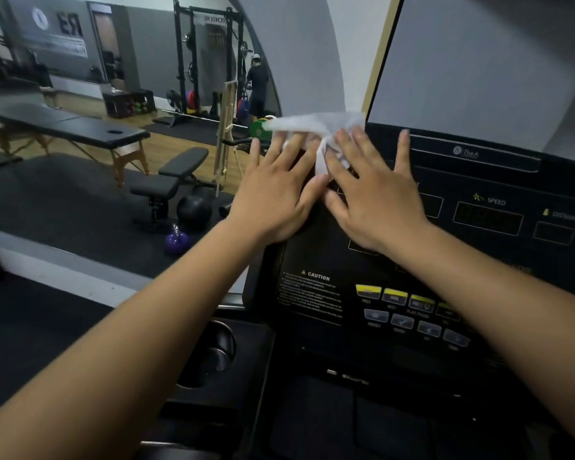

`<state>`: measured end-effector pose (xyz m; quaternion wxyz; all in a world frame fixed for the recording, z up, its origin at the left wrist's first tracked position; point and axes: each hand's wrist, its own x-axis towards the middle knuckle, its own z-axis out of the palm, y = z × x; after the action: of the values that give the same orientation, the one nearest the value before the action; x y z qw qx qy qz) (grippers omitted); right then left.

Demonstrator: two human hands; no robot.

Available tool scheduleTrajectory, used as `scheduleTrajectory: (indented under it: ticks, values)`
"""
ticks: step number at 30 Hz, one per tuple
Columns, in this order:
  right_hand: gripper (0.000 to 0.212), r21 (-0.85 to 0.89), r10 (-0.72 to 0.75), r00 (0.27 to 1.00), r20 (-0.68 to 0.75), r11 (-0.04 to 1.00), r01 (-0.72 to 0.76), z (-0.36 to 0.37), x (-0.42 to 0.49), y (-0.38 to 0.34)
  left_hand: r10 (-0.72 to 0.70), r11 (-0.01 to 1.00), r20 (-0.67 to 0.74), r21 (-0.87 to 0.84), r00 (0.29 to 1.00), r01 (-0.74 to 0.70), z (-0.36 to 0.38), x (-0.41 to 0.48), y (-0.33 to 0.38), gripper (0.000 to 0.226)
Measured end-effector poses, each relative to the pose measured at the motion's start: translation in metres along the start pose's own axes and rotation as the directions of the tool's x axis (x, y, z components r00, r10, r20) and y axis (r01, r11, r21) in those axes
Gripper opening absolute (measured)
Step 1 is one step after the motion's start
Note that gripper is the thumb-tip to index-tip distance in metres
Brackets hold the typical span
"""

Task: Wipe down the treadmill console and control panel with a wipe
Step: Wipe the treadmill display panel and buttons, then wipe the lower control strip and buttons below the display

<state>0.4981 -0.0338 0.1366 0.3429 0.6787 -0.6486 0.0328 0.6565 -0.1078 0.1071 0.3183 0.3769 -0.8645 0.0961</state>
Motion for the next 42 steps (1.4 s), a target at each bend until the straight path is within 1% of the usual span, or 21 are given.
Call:
scheduleTrajectory:
  ticks: [3, 6, 10, 14, 16, 19, 23, 25, 27, 29, 31, 33, 36, 39, 42]
  values:
    - [0.064, 0.034, -0.072, 0.997, -0.020, 0.997, 0.073, 0.018, -0.030, -0.016, -0.001, 0.998, 0.030, -0.065, 1.000, 0.003, 0.016, -0.047, 0.000, 0.066]
    - [0.060, 0.090, -0.180, 0.984, -0.009, 0.980, 0.180, 0.036, -0.070, -0.036, -0.002, 0.993, 0.121, -0.116, 0.993, 0.017, 0.031, -0.112, 0.003, 0.067]
    - [0.059, 0.125, -0.271, 0.962, 0.011, 0.955, 0.268, 0.048, -0.118, -0.057, 0.014, 0.990, 0.252, -0.142, 0.968, 0.023, 0.035, -0.180, 0.010, 0.067]
    - [0.060, 0.107, -0.387, 0.919, 0.079, 0.920, 0.378, 0.056, -0.151, -0.073, 0.053, 0.993, 0.307, -0.116, 0.950, -0.018, 0.034, -0.212, 0.017, 0.065]
    - [0.060, 0.101, -0.409, 0.909, 0.083, 0.910, 0.401, 0.056, -0.153, -0.074, 0.046, 0.992, 0.298, -0.122, 0.953, -0.010, 0.035, -0.210, 0.016, 0.063]
    - [0.061, 0.071, -0.356, 0.933, 0.054, 0.933, 0.352, 0.048, -0.129, -0.067, 0.041, 0.992, 0.220, -0.124, 0.975, -0.013, 0.036, -0.175, 0.008, 0.059]
    - [0.062, 0.039, -0.185, 0.983, 0.020, 0.982, 0.184, 0.026, -0.065, -0.050, 0.084, 0.985, 0.070, -0.154, 0.994, -0.072, 0.027, -0.089, -0.005, 0.056]
    - [0.063, 0.027, -0.092, 0.995, 0.034, 0.995, 0.091, 0.013, -0.035, -0.042, 0.054, 0.977, 0.007, -0.208, 0.999, -0.051, 0.017, -0.046, -0.009, 0.054]
    - [0.061, 0.027, -0.017, 0.999, 0.036, 1.000, 0.016, 0.006, -0.016, -0.038, 0.021, 0.964, -0.025, -0.266, 0.999, -0.027, 0.008, -0.020, -0.012, 0.052]
    - [0.059, 0.054, 0.000, 1.000, 0.004, 0.999, 0.000, 0.007, -0.014, -0.043, 0.020, 0.957, -0.065, -0.287, 0.998, -0.038, 0.003, -0.021, -0.012, 0.045]
    - [0.057, 0.078, -0.041, 0.999, -0.034, 0.996, 0.043, 0.014, -0.029, -0.054, 0.007, 0.946, -0.097, -0.322, 0.995, -0.038, 0.007, -0.049, -0.012, 0.039]
    - [0.057, 0.104, -0.101, 0.993, -0.056, 0.989, 0.107, 0.026, -0.057, -0.068, -0.008, 0.934, -0.062, -0.357, 0.998, -0.015, 0.013, -0.093, -0.011, 0.037]
    - [0.056, 0.162, -0.176, 0.984, -0.042, 0.970, 0.180, 0.043, -0.108, -0.091, -0.029, 0.922, 0.066, -0.385, 0.997, 0.052, 0.025, -0.158, -0.010, 0.039]
    - [0.055, 0.196, -0.240, 0.970, 0.026, 0.953, 0.231, 0.053, -0.149, -0.112, -0.060, 0.915, 0.172, -0.385, 0.983, 0.123, 0.033, -0.209, -0.008, 0.040]
    - [0.054, 0.221, -0.283, 0.951, 0.123, 0.942, 0.252, 0.052, -0.174, -0.126, -0.039, 0.904, 0.232, -0.407, 0.972, 0.134, 0.037, -0.242, -0.003, 0.040]
